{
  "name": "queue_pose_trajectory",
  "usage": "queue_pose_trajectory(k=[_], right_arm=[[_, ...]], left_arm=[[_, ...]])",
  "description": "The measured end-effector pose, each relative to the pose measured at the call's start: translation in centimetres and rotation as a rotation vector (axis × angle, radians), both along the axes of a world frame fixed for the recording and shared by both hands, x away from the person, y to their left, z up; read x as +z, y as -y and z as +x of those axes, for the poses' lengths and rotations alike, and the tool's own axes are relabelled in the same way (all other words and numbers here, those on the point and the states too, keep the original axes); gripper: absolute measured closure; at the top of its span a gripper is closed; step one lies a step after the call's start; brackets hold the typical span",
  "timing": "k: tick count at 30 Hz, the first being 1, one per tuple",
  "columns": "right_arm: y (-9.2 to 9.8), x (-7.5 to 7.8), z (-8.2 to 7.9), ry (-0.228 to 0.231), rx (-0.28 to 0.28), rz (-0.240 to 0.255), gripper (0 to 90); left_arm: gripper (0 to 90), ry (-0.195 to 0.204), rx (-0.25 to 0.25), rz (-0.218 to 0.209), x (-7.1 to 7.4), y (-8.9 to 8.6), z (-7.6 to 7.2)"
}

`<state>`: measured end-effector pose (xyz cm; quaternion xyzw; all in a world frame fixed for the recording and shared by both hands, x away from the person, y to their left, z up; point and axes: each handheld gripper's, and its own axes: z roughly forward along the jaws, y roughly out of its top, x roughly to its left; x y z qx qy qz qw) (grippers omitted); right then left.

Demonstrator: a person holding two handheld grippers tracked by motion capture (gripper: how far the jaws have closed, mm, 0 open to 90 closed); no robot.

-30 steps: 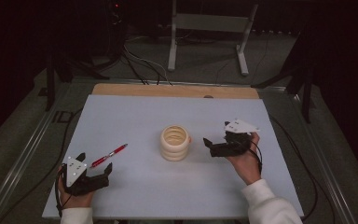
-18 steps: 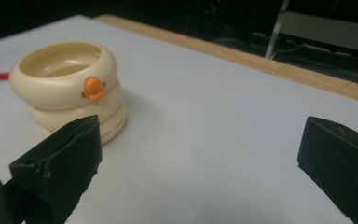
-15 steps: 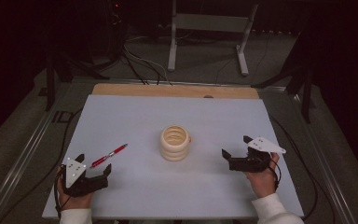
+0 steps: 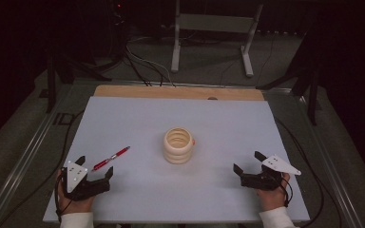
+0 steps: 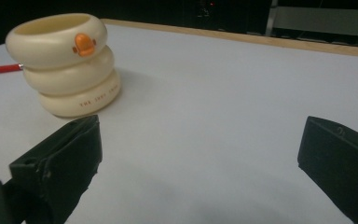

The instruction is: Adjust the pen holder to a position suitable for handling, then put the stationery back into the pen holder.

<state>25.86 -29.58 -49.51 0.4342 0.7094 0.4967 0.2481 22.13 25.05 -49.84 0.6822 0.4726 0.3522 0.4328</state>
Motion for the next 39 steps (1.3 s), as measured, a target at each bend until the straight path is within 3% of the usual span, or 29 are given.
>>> queue_pose_trajectory(k=[6, 14, 27, 29, 34, 39], right_arm=[[0.2, -0.2, 0.0, 0.002, 0.010, -0.007, 0.0], [0.5, -0.2, 0.2, 0.007, 0.008, -0.020, 0.1], [1.0, -0.3, 0.3, -0.002, -0.012, 0.000, 0.0], [1.1, -0.3, 0.4, -0.008, -0.016, 0.003, 0.0], [1.3, -0.3, 0.4, -0.007, -0.020, 0.006, 0.0], [1.3, -0.4, 0.4, -0.013, -0.020, 0.009, 0.1]], left_arm=[[0.7, -0.025, -0.023, -0.030, -0.1, -0.2, 0.3], [0.7, -0.027, -0.029, -0.035, 0.6, -0.4, 0.8], [0.7, -0.066, -0.102, 0.007, 2.4, 0.4, 3.5], [0.7, -0.089, -0.121, 0.033, 2.6, 0.9, 4.6], [0.7, -0.129, -0.133, 0.050, 2.8, 1.2, 5.9], [2.8, -0.224, -0.140, 0.096, 2.5, 1.4, 7.7]])
